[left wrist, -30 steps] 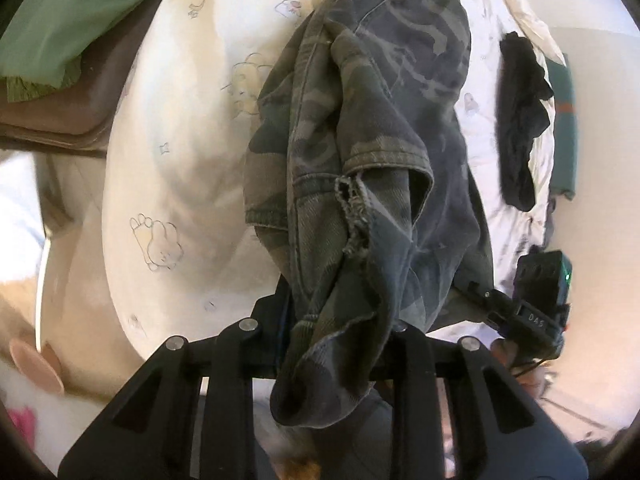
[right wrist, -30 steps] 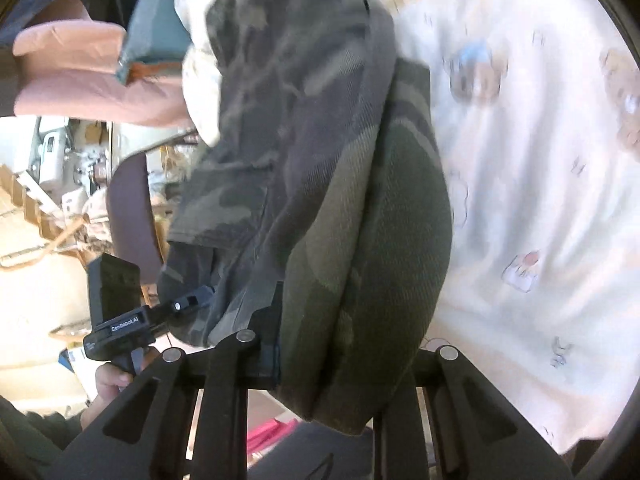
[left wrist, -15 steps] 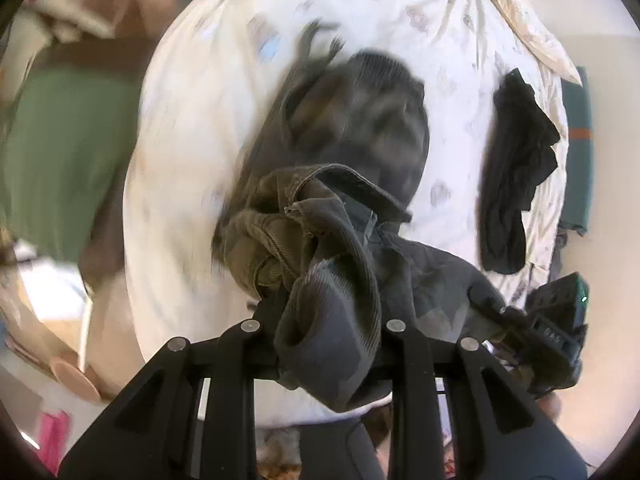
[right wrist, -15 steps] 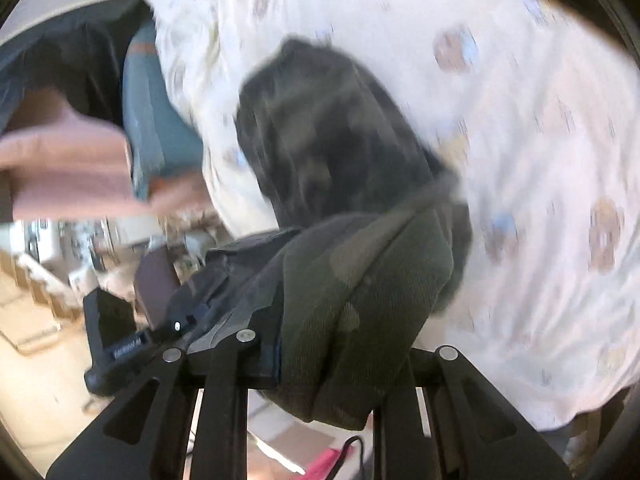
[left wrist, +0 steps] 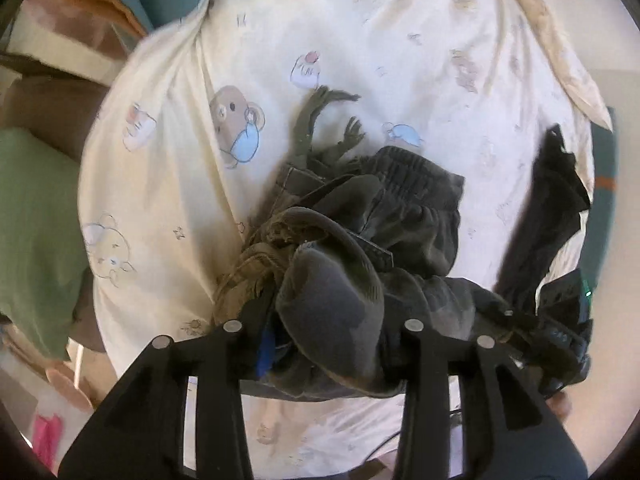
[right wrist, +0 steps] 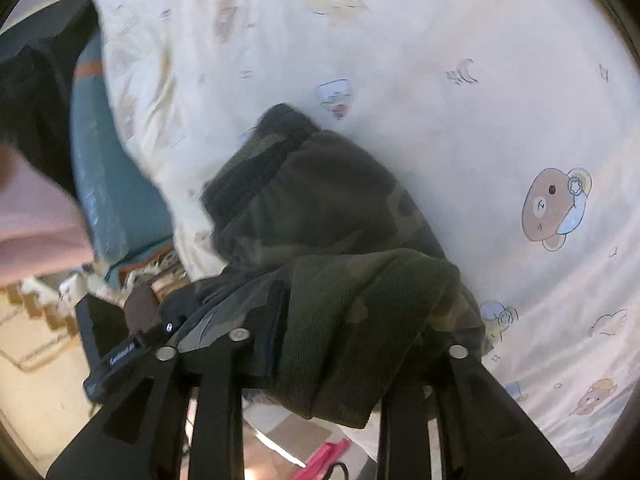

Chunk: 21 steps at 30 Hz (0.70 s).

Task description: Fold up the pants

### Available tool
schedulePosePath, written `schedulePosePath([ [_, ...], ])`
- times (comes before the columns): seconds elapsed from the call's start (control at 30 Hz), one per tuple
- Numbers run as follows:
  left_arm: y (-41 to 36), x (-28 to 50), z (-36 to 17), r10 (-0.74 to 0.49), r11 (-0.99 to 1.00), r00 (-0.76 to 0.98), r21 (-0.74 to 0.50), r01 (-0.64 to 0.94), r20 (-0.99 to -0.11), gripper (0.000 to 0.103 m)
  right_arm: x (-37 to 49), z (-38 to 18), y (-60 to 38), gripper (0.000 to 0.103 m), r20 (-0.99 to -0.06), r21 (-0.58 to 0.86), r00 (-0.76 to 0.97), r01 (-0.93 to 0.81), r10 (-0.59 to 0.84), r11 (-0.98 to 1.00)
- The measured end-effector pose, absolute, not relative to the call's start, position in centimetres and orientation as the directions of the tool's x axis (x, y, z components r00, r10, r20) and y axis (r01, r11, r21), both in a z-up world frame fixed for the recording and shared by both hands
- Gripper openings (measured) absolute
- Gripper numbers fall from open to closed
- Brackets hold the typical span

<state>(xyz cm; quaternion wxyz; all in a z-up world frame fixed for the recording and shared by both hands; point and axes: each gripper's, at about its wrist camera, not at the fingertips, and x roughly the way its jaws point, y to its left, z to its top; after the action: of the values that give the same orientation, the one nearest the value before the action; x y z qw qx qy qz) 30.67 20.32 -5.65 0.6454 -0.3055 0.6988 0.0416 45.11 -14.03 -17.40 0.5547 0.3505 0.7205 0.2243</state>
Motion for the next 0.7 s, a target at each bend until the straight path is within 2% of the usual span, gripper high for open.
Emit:
schedulePosePath([
  [0.03,20.5,30.3,-4.8,-0.372,0.813,0.040,-0.346,-0.469,-0.927,0.043,45.0,-16.7,-14.1,0.038,-0.639,0.722,-0.137,0.232,0.757,0.651],
  [0.07,20.5,30.0,-3.3,-0.351,0.822,0.099,-0.357,-0.443,-0.931,0.059,44.7,-15.5,-14.4,0.044,-0.642,0.731,-0.126,0.197,0.756,0.653],
  [0.1,20.6,29.4,-1.8,-0.323,0.832,0.159,-0.361,-0.421,-0.933,0.080,44.5,-14.7,-14.7,0.053,-0.642,0.738,-0.114,0.177,0.758,0.652],
  [0.13,20.8,28.7,0.5,-0.302,0.841,0.269,-0.389,-0.376,-0.915,0.088,44.2,-13.7,-15.1,0.059,-0.635,0.752,-0.095,0.152,0.766,0.642],
  [0.17,20.9,28.2,1.9,-0.295,0.852,0.324,-0.401,-0.337,-0.899,0.093,43.9,-12.8,-15.5,0.070,-0.633,0.760,-0.071,0.134,0.771,0.636],
  [0.2,20.7,27.6,3.2,-0.278,0.873,0.358,-0.390,-0.292,-0.891,0.093,43.7,-11.8,-16.1,0.074,-0.642,0.760,-0.025,0.109,0.766,0.641],
  [0.3,19.3,25.9,4.2,-0.222,0.932,0.364,-0.307,-0.194,-0.904,0.093,42.7,-8.3,-18.3,0.074,-0.675,0.735,0.118,0.034,0.728,0.677],
  [0.4,15.7,24.0,1.4,-0.126,0.988,0.271,-0.146,-0.054,-0.954,0.092,41.1,-7.4,-17.3,0.074,-0.749,0.647,0.112,-0.085,0.653,0.758],
  [0.53,13.4,24.5,-1.8,-0.066,0.998,0.244,-0.065,0.013,-0.967,0.092,39.4,-9.6,-12.9,0.073,-0.872,0.445,0.086,-0.268,0.482,0.854],
  [0.7,11.6,28.3,-5.3,0.031,0.997,0.266,0.047,0.054,-0.964,0.092,42.0,-13.9,-10.6,0.073,-0.896,0.389,0.100,-0.296,0.433,0.873],
])
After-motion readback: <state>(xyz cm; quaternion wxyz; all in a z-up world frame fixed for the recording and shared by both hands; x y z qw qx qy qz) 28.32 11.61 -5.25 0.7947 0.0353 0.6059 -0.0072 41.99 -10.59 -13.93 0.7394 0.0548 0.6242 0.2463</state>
